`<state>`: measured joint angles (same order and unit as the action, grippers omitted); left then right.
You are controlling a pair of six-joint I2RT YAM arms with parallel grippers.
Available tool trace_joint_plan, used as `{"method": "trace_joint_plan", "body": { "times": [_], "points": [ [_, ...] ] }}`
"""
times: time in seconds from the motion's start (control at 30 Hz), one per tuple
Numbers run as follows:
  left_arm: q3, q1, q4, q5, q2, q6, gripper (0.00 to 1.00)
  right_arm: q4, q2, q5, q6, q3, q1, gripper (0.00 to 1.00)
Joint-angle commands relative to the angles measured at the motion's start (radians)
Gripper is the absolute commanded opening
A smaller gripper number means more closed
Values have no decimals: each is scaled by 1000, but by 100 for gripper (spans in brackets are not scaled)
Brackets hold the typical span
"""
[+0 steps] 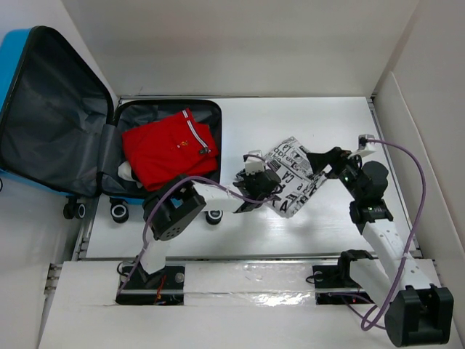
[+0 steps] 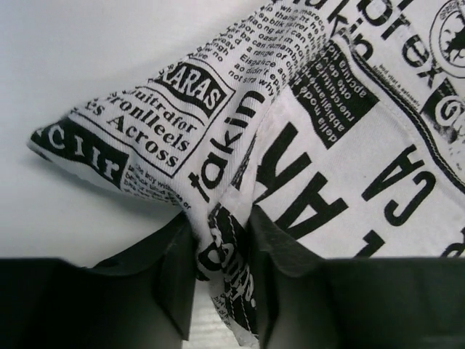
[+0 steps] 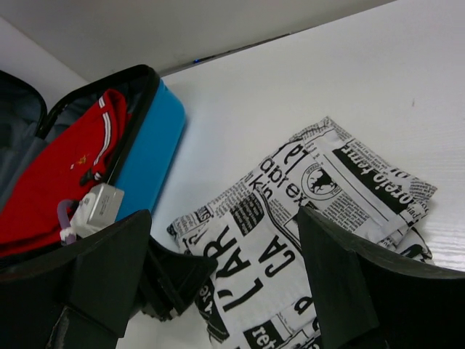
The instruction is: Pack the luggage
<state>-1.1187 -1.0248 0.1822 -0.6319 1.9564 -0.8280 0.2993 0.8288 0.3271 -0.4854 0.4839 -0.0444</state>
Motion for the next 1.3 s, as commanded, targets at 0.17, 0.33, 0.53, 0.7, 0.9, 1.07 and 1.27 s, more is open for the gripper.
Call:
{"method": "trace_joint_plan", "body": {
  "times": [0.17,0.33,0.53,0.7,0.9,1.07,1.27],
  "points": [
    [36,87,158,99,-63,180,0,23,-7,59,27,53,-18,87],
    [-1,152,206,256,-218,305,0,21,-11,33,22,48,-18,86],
    [-104,354,80,518,-404,429,0,15,-16,4,25,45,-9,87],
    [-196,557,-107,612,-496,521,0,12,-28,9,22,42,3,87],
    [-77,926,-126,670,-652,497,0,9,-43,6,24,35,12,87],
    [112,1178,-93,695,-703,468,0,37,-8,64,16,35,21,86],
    [184,1281,-43,664,-682,455,0,41,-2,90,14,38,21,86]
  ]
}}
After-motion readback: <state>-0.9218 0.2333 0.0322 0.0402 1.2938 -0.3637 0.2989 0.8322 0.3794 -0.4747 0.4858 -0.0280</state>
